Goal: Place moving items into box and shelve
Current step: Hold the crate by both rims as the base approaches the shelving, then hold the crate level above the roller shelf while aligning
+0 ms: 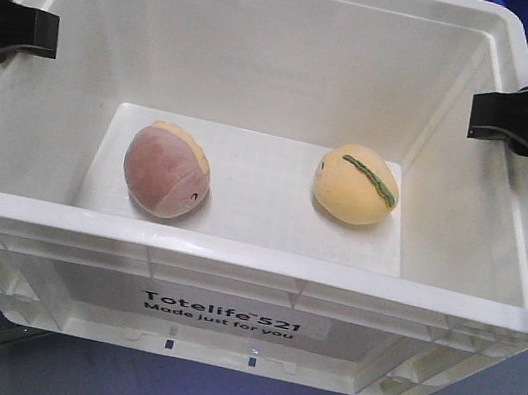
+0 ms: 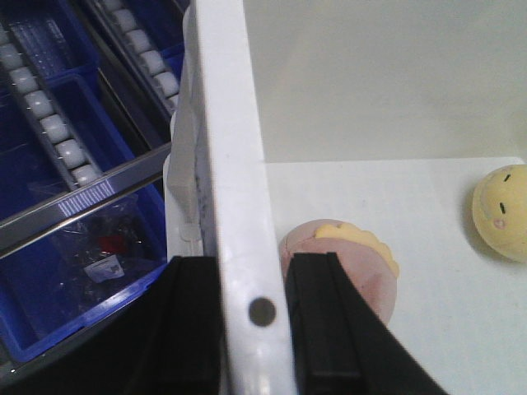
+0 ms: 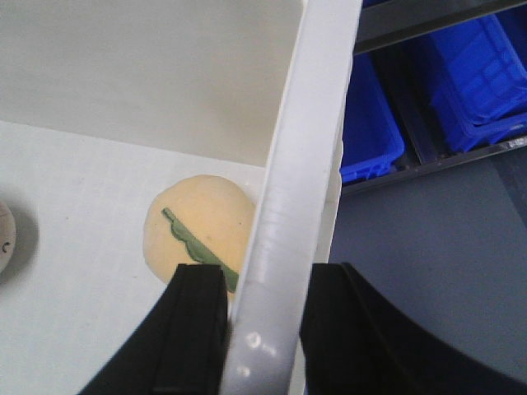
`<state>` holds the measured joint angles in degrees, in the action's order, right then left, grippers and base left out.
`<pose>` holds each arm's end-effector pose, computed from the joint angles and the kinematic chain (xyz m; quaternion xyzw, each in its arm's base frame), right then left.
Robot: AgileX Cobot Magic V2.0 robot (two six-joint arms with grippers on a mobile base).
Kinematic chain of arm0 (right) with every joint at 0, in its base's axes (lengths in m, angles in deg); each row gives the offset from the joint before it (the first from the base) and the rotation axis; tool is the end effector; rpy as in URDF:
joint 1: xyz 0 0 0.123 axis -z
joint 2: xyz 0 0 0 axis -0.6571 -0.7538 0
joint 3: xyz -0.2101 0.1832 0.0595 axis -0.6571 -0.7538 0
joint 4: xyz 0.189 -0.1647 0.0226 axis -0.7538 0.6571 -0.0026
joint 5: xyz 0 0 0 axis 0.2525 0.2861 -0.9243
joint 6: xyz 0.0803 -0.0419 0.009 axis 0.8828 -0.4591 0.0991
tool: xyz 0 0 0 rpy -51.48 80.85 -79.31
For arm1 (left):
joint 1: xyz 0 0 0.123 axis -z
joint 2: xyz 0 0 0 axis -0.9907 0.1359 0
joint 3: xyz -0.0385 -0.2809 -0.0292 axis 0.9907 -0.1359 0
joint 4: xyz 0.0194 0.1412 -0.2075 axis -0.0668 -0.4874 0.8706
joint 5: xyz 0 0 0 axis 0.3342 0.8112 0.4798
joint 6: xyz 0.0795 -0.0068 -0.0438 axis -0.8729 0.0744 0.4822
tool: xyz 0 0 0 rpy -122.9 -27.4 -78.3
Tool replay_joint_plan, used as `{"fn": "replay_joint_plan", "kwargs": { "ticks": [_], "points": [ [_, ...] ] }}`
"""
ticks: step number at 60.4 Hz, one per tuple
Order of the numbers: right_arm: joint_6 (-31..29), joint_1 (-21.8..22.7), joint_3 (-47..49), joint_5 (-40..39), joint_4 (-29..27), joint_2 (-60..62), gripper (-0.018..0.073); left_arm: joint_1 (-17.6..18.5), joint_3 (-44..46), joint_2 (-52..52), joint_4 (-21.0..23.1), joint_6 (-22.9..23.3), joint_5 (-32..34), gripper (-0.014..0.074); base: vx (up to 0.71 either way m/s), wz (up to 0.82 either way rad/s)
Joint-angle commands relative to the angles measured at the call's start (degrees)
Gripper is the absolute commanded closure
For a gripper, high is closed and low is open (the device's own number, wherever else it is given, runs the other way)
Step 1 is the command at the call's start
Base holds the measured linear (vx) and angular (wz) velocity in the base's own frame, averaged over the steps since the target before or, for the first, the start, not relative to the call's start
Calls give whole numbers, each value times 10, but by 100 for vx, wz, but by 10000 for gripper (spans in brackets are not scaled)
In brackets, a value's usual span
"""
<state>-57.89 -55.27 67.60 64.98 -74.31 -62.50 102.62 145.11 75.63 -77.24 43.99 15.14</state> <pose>0.2267 0.0659 0.3785 -0.0711 0.9199 0.1132 0.3686 0.2020 -0.0754 0.3930 0.0122 0.9051 -0.1430 0.4003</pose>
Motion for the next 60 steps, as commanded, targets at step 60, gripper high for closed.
{"fn": "replay_joint_plan", "kwargs": {
  "ticks": [60],
  "points": [
    [-11,4,23,-64,22,18,564,1,25,-20,-10,1,82,603,9,30]
  ]
}}
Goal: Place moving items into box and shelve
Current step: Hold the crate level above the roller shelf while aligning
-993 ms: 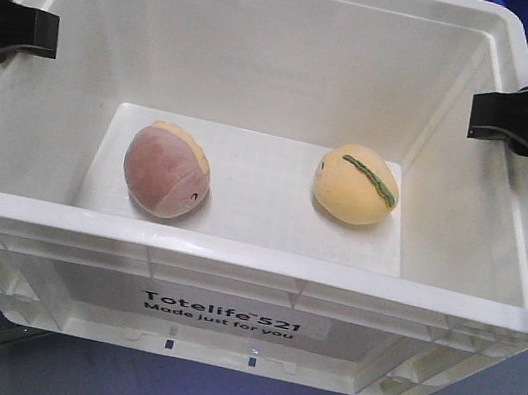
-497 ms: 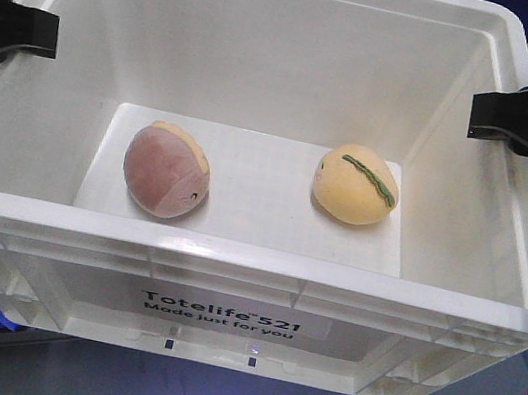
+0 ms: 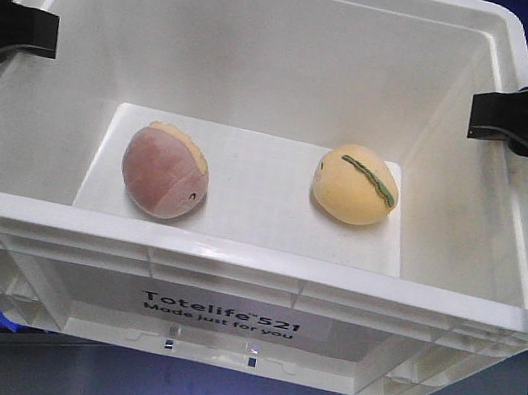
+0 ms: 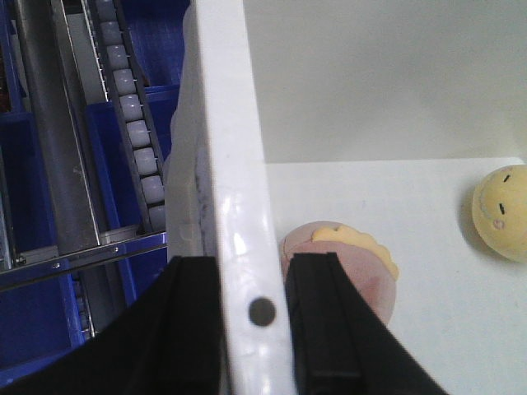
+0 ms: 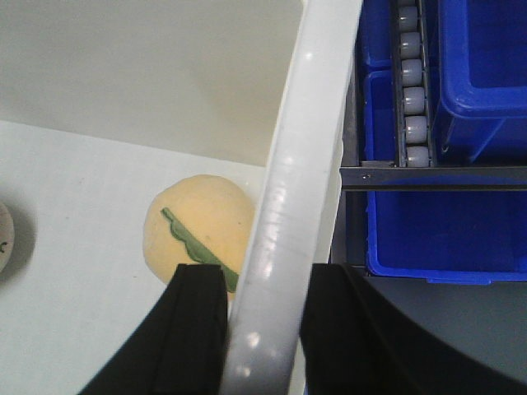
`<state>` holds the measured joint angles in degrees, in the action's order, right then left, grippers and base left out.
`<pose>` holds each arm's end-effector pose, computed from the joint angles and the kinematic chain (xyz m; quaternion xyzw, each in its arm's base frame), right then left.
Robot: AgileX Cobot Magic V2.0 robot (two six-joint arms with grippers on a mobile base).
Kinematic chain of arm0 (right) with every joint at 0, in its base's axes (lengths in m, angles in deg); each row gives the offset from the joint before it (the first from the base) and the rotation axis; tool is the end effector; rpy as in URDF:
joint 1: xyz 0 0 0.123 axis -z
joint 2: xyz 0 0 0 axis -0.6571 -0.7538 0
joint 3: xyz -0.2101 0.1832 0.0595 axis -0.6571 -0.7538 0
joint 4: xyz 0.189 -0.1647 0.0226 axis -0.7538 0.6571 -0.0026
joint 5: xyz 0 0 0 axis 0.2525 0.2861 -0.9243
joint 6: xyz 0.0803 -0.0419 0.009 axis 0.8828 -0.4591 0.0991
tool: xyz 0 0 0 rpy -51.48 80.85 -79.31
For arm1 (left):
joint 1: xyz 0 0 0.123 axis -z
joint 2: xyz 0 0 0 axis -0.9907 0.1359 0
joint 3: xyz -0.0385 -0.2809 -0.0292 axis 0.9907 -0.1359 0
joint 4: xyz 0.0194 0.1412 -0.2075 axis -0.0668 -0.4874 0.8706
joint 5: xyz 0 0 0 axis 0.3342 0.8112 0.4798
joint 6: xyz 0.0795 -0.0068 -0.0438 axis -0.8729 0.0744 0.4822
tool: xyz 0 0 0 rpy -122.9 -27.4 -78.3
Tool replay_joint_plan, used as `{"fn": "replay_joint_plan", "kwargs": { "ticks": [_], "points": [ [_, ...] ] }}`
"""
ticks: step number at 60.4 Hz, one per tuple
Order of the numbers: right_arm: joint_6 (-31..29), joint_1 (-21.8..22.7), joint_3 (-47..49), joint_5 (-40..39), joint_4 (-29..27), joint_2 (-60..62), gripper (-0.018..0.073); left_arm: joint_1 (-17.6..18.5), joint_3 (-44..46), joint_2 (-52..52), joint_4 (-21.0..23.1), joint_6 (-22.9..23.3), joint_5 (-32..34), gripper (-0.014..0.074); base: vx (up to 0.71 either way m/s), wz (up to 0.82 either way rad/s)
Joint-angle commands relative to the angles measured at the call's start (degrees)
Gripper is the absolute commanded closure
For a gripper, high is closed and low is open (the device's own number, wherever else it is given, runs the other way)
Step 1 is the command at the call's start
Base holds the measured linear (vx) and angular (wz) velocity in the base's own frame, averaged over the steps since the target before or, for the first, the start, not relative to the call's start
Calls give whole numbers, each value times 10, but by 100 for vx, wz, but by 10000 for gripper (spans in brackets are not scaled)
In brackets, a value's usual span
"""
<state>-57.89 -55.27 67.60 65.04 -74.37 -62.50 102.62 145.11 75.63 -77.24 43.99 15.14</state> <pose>0.2266 0.0659 0.3784 -0.0710 0.9201 0.1136 0.3680 0.2020 -0.0754 0.3930 0.0122 0.9051 -0.1430 0.4003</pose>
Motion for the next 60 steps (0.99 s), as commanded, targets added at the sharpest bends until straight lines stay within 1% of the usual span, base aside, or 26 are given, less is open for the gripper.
{"fn": "replay_joint_plan", "kwargs": {
  "ticks": [1,27,60],
  "points": [
    [-11,4,23,-64,22,18,564,1,25,-20,-10,1,82,603,6,9],
    [-11,4,23,-64,22,18,564,1,25,-20,-10,1,82,603,6,6],
    [-11,4,23,-58,22,18,564,1,25,-20,-10,1,82,603,12,8]
  ]
}}
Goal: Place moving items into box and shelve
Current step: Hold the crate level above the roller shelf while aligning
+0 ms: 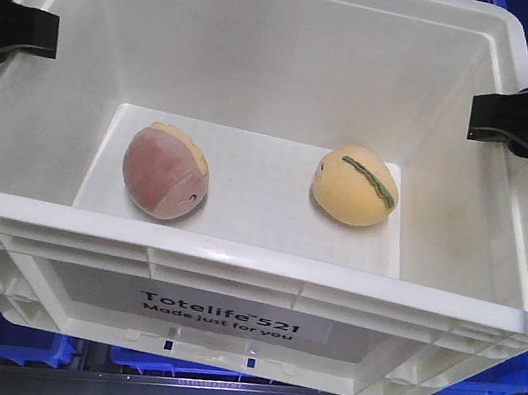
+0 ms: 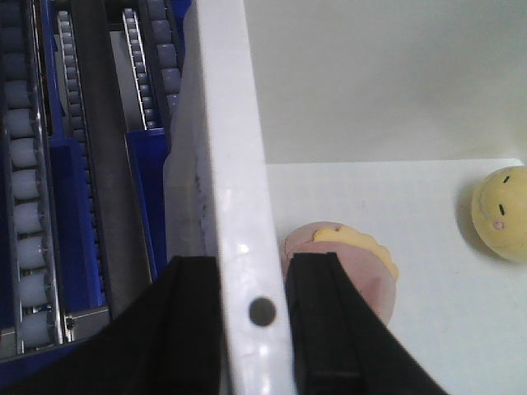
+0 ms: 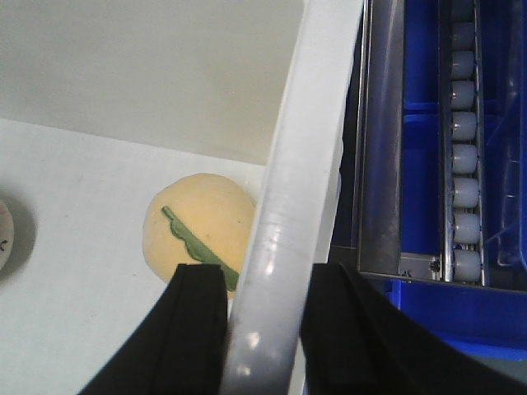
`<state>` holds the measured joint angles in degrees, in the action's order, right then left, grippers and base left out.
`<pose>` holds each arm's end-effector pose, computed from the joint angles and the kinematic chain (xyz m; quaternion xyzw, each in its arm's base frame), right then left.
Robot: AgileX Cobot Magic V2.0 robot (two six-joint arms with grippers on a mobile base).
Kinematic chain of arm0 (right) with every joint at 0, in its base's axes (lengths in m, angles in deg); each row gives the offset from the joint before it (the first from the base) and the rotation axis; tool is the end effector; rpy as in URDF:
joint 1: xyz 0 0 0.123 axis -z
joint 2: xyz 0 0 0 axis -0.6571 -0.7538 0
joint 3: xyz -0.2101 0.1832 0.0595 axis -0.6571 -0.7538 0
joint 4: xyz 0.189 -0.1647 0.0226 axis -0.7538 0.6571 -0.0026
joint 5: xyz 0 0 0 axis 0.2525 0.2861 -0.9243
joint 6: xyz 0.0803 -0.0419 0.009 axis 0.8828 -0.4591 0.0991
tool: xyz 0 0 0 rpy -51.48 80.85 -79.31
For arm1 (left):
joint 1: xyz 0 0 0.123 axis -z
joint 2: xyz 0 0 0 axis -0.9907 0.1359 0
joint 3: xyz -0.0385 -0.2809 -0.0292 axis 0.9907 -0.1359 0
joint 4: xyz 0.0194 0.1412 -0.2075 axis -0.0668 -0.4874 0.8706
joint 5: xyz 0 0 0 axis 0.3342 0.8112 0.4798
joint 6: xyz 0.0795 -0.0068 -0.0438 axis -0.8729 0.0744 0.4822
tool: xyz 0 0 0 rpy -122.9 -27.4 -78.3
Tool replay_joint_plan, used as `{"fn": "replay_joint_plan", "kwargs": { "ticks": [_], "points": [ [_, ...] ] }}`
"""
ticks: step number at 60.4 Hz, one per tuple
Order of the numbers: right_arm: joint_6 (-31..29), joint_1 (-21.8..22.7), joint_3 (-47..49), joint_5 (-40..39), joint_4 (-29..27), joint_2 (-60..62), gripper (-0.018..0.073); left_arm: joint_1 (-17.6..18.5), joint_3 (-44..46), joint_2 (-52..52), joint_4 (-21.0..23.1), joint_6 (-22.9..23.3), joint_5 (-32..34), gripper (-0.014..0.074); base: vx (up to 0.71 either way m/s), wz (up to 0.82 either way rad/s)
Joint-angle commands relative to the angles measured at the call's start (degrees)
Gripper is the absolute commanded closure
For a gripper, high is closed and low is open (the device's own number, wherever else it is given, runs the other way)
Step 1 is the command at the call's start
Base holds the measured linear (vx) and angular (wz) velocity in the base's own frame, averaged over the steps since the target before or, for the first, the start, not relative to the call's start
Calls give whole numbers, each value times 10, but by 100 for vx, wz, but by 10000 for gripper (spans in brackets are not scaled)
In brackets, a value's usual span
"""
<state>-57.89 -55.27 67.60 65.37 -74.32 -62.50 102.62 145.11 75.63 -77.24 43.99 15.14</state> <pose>0.2262 0.0658 0.3781 -0.0714 0.9212 0.1129 0.3655 0.2020 -0.0754 0.3930 0.0122 0.9051 -0.1430 0.4003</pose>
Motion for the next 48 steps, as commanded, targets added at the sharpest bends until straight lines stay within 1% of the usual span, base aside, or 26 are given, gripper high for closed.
{"fn": "replay_joint_plan", "kwargs": {
  "ticks": [1,48],
  "points": [
    [-11,4,23,-61,22,18,564,1,25,-20,-10,1,82,603,10,7],
    [-11,4,23,-61,22,18,564,1,25,-20,-10,1,82,603,6,3]
  ]
}}
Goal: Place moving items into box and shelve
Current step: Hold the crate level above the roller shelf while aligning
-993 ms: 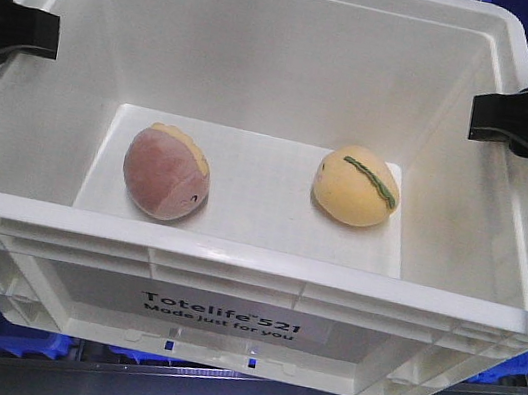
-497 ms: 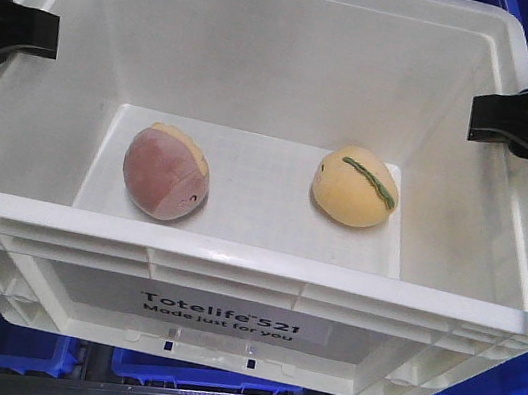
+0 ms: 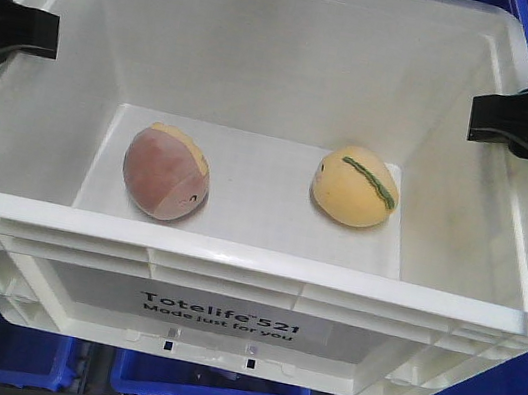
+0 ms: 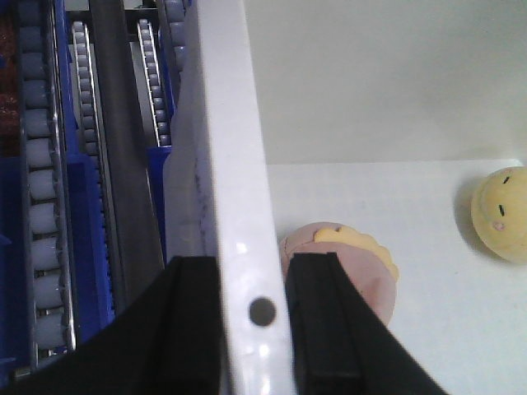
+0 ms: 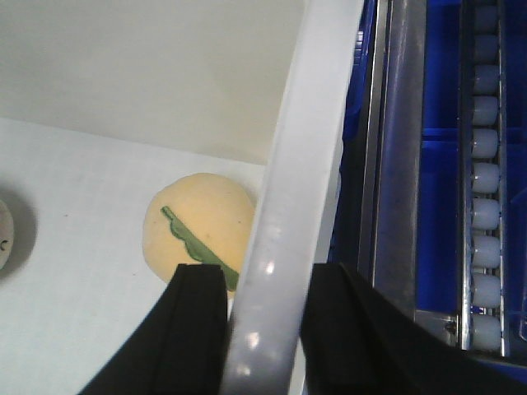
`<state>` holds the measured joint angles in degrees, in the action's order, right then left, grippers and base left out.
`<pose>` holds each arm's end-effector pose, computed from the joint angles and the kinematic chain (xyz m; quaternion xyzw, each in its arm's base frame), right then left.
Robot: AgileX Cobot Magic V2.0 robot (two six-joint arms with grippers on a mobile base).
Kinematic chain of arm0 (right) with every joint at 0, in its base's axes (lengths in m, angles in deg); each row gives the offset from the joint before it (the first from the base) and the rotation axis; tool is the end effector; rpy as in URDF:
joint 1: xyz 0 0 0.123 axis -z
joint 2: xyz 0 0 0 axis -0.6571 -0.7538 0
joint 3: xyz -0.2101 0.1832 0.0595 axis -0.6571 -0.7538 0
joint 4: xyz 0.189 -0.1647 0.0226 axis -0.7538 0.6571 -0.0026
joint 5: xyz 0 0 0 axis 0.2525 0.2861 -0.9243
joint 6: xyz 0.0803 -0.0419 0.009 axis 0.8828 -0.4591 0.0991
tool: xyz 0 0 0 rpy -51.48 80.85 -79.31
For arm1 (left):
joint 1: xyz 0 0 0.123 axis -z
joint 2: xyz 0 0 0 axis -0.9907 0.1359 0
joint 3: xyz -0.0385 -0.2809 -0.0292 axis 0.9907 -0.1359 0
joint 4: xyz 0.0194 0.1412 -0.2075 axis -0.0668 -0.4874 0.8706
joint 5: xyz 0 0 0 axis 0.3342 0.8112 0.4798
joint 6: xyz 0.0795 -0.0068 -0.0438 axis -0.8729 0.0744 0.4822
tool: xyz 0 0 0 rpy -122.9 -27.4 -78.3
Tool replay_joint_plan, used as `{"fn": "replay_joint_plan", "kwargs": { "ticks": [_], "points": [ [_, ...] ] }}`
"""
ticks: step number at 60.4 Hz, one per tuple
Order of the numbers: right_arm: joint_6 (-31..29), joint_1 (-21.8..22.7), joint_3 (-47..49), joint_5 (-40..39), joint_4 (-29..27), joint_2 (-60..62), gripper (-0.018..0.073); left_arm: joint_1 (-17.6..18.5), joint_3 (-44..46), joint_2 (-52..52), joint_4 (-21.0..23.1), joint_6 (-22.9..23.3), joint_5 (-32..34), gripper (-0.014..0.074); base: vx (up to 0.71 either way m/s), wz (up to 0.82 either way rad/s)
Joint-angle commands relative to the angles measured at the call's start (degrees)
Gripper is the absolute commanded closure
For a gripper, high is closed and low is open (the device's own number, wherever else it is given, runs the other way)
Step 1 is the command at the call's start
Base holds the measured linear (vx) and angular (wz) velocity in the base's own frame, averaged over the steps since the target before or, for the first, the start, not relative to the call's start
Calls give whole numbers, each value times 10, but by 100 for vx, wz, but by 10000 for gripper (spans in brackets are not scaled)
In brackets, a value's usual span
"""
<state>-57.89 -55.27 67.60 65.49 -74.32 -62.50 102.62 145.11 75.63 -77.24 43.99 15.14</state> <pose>0.2261 0.0658 0.3779 -0.0715 0.9216 0.1127 0.3645 0.2020 -0.0754 0.3930 0.0122 0.9051 -0.1430 0.4003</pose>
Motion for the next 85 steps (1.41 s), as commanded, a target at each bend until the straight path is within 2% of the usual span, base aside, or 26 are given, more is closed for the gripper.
{"fn": "replay_joint_plan", "kwargs": {
  "ticks": [1,85],
  "points": [
    [-11,4,23,-62,22,18,564,1,25,-20,-10,1,82,603,6,1],
    [-11,4,23,-62,22,18,564,1,25,-20,-10,1,82,603,1,0]
  ]
}}
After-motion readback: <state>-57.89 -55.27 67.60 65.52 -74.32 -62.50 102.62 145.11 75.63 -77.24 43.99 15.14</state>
